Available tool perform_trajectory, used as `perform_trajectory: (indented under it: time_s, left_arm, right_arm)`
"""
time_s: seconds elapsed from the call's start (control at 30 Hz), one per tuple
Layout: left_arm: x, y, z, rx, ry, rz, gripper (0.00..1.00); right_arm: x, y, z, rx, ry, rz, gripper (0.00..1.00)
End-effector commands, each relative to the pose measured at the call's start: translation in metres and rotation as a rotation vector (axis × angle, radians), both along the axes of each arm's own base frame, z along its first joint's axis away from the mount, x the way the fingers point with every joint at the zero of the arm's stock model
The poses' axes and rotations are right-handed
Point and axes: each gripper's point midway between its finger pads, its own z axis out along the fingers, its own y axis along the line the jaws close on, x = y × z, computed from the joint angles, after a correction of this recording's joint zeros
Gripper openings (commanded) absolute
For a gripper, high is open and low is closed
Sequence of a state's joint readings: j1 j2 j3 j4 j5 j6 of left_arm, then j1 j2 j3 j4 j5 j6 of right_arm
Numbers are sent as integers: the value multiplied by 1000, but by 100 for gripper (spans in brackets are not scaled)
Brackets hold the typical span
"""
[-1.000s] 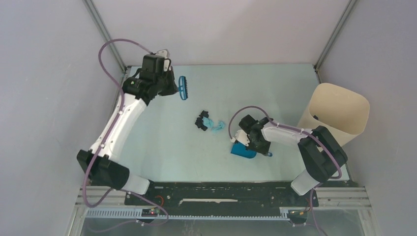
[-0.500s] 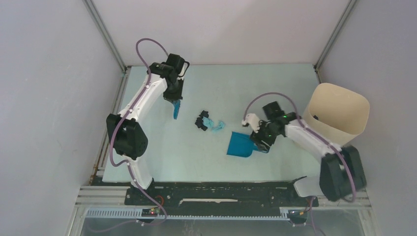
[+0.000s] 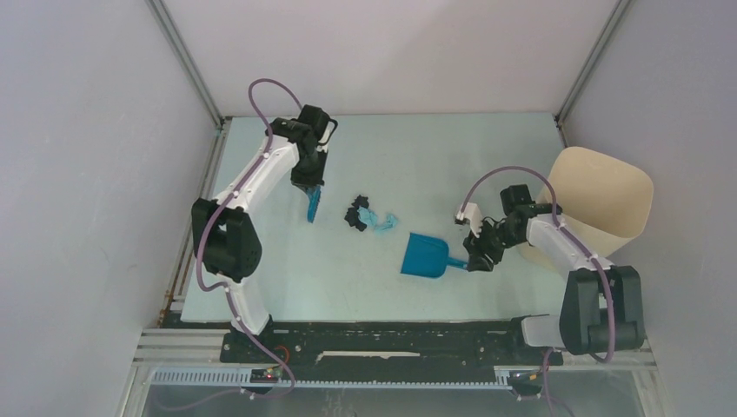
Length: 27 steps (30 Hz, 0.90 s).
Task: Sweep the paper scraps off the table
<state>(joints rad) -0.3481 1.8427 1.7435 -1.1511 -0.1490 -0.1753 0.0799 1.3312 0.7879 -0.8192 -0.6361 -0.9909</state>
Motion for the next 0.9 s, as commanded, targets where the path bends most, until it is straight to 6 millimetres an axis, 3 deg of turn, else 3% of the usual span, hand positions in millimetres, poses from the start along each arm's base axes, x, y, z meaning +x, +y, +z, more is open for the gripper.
perform_trajectory:
  time_s: [0.0,0.87]
  left_arm:
    - [3,-8,1,-30,-13,-24,0]
    - [-1,-14,-12,-43,25,-21,0]
  right_arm:
    - [7,-4,-6,-7,-64,44,54]
    - [8,-7,-55,-207,-137,127,44]
